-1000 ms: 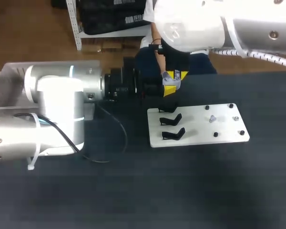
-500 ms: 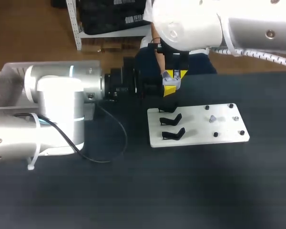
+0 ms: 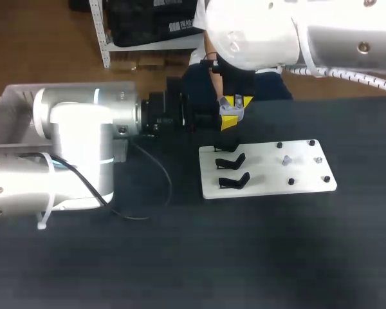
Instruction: Pick up each earbud case from the left stands, insert the matching earbuds, close the lid, and place the case in the box.
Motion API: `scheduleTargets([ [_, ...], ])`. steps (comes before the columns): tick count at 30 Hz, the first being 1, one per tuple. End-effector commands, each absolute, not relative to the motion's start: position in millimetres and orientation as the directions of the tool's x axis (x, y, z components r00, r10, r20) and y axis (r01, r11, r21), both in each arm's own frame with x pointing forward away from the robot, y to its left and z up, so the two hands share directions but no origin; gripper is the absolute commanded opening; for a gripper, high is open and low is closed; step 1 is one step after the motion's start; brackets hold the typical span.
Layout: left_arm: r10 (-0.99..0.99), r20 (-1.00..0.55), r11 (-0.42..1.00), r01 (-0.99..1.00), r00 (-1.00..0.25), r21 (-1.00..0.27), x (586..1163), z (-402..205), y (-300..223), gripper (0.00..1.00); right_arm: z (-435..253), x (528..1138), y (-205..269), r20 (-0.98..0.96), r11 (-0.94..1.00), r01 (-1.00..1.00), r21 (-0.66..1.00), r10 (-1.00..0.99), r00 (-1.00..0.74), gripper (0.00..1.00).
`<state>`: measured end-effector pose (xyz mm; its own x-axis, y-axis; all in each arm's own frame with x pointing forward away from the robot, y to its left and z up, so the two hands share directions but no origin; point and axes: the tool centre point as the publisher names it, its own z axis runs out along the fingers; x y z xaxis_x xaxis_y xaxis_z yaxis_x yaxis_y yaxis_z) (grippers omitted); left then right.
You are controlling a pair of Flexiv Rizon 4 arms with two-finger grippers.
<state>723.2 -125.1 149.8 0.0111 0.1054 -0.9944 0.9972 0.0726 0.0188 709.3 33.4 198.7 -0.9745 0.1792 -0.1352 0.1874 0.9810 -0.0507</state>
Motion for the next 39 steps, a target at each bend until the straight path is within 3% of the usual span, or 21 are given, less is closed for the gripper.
scheduleTargets([
  [1,0.098,-0.995,0.078,0.997,0.017,0.025,722.2,148.3,-124.6,0.00,198.0,711.4,33.8,-0.133,0.980,0.193,-0.049,0.185,-0.974,0.00],
  [38,0.098,-0.995,0.078,0.997,0.017,0.025,722.2,148.3,-124.6,0.00,186.3,714.0,33.2,-0.115,0.978,0.202,-0.049,0.196,-0.974,0.00],
  [39,0.098,-0.995,0.078,0.997,0.017,0.025,722.2,148.3,-124.6,0.00,186.3,714.0,33.1,-0.114,0.978,0.202,-0.048,0.196,-0.974,0.11],
])
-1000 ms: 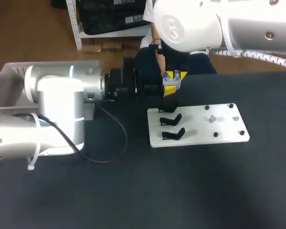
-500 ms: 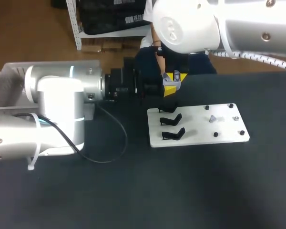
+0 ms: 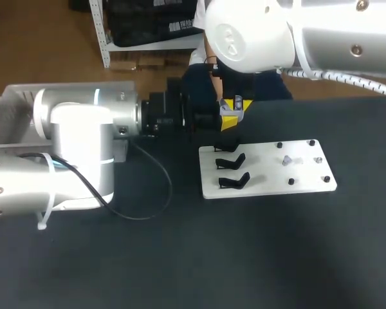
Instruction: Pick up each earbud case from the left stands, insert the matching earbuds, close the lid, and place the case in the box.
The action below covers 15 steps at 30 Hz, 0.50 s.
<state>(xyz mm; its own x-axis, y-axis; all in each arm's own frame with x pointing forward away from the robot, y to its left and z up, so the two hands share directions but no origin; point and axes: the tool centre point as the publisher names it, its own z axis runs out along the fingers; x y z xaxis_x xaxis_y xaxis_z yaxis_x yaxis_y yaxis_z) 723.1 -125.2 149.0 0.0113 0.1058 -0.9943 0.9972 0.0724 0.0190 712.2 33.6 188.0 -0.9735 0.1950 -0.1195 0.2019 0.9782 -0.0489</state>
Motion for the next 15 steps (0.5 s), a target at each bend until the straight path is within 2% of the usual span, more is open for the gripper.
scheduleTargets([
  [1,0.098,-0.995,0.078,0.997,0.017,0.025,722.2,148.3,-124.6,0.00,186.2,714.0,33.1,-0.112,0.978,0.202,-0.047,0.196,-0.974,0.32],
  [4,0.098,-0.995,0.078,0.997,0.017,0.025,722.2,148.3,-124.6,0.00,186.5,713.1,33.4,-0.112,0.978,0.203,-0.045,0.197,-0.974,0.34],
  [11,0.098,-0.995,0.078,0.997,0.017,0.025,722.2,148.3,-124.6,0.00,194.8,706.2,33.2,-0.121,0.981,0.193,-0.032,0.188,-0.975,0.30],
  [15,0.098,-0.995,0.078,0.997,0.017,0.025,722.2,148.3,-124.6,0.00,205.2,691.2,26.1,-0.149,0.990,0.137,0.013,0.138,-0.979,0.35],
])
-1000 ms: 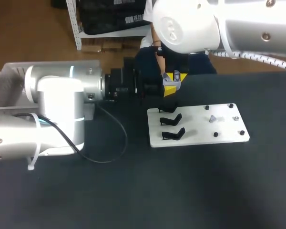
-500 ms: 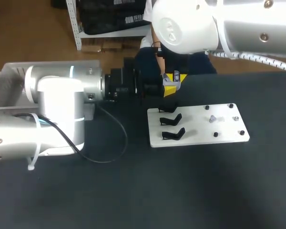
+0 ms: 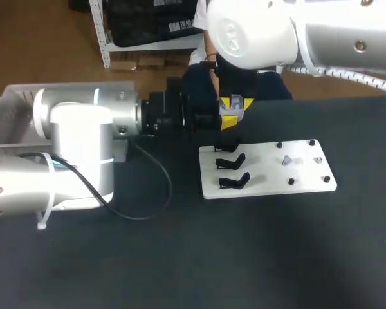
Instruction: Pick up each earbud case from the left stands, insert the matching earbuds, close the lid, and place the case in the box.
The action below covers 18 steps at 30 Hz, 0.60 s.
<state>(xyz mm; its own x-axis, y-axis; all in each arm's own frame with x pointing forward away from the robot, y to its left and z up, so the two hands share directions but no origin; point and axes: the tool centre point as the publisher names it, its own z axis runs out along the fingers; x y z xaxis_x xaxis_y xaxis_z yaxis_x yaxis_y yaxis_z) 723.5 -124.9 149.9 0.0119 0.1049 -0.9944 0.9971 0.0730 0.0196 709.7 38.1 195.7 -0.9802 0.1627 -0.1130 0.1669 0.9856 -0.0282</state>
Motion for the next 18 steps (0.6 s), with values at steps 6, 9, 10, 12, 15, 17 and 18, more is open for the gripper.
scheduleTargets([
  [6,0.098,-0.995,0.078,0.997,0.017,0.025,722.2,148.3,-124.6,0.00,217.3,670.4,11.1,-0.228,0.998,0.041,0.040,0.049,-0.972,0.38],
  [9,0.098,-0.995,0.078,0.997,0.017,0.025,722.2,148.3,-124.6,0.00,218.3,663.4,4.0,-0.261,0.999,0.014,0.048,0.026,-0.965,0.38],
  [10,0.098,-0.995,0.078,0.997,0.017,0.025,722.2,148.3,-124.6,0.00,217.5,661.1,2.3,-0.267,0.999,-0.006,0.052,0.008,-0.964,0.38],
  [12,0.098,-0.995,0.078,0.997,0.017,0.025,722.2,148.3,-124.6,0.00,214.3,657.4,-0.2,-0.297,0.999,-0.003,0.037,0.008,-0.955,0.39],
  [15,0.098,-0.995,0.078,0.997,0.017,0.025,722.2,148.3,-124.6,0.00,212.8,650.1,-4.2,-0.333,0.999,-0.011,0.045,0.005,-0.943,0.44],
  [17,0.098,-0.995,0.078,0.997,0.017,0.025,722.2,148.3,-124.6,0.00,212.4,644.4,-8.8,-0.350,0.999,-0.013,0.043,0.002,-0.937,0.47],
  [18,0.098,-0.995,0.078,0.997,0.017,0.025,722.2,148.3,-124.6,0.00,212.2,640.9,-12.0,-0.355,0.999,-0.020,0.049,-0.002,-0.935,0.48],
])
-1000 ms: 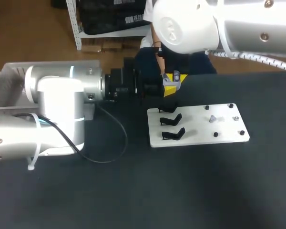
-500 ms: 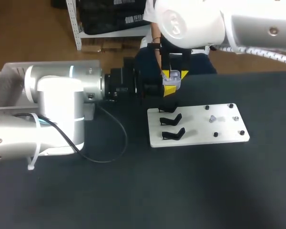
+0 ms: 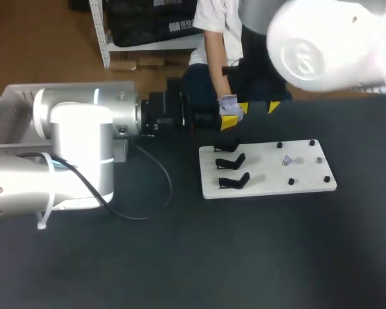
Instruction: Pick up each earbud case from the left stands, insert the matching earbuds, close the lid, and place the case in the box.
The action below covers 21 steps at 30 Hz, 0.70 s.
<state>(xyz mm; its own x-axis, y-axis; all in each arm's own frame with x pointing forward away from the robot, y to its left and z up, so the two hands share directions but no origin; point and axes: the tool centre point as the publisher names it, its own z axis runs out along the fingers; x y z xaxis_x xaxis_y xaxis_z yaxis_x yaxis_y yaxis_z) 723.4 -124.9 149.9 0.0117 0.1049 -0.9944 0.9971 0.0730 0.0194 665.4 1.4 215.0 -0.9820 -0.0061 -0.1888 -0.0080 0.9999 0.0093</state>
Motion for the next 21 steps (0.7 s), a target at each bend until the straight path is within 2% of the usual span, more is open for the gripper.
scheduleTargets([
  [1,0.098,-0.995,0.078,0.997,0.017,0.025,722.2,148.3,-124.6,0.00,211.3,637.8,-14.9,-0.364,0.999,-0.025,0.043,-0.008,-0.932,0.49],
  [2,0.098,-0.995,0.078,0.997,0.017,0.025,722.2,148.3,-124.6,0.00,210.6,634.7,-18.0,-0.370,0.998,-0.035,0.051,-0.013,-0.929,0.54],
  [3,0.098,-0.995,0.078,0.997,0.017,0.025,722.2,148.3,-124.6,0.00,209.7,631.6,-21.7,-0.365,0.997,-0.046,0.064,-0.020,-0.931,0.74],
  [4,0.098,-0.995,0.078,0.997,0.017,0.025,722.2,148.3,-124.6,0.00,208.3,628.9,-25.2,-0.364,0.996,-0.057,0.067,-0.029,-0.931,0.79],
  [5,0.098,-0.995,0.078,0.997,0.017,0.025,722.2,148.3,-124.6,0.00,206.7,626.8,-28.2,-0.356,0.996,-0.064,0.070,-0.035,-0.934,1.00],
  [21,0.098,-0.995,0.078,0.997,0.017,0.025,722.2,148.3,-124.6,0.00,200.7,617.9,-57.0,-0.349,0.998,-0.054,0.014,-0.045,-0.936,1.00],
])
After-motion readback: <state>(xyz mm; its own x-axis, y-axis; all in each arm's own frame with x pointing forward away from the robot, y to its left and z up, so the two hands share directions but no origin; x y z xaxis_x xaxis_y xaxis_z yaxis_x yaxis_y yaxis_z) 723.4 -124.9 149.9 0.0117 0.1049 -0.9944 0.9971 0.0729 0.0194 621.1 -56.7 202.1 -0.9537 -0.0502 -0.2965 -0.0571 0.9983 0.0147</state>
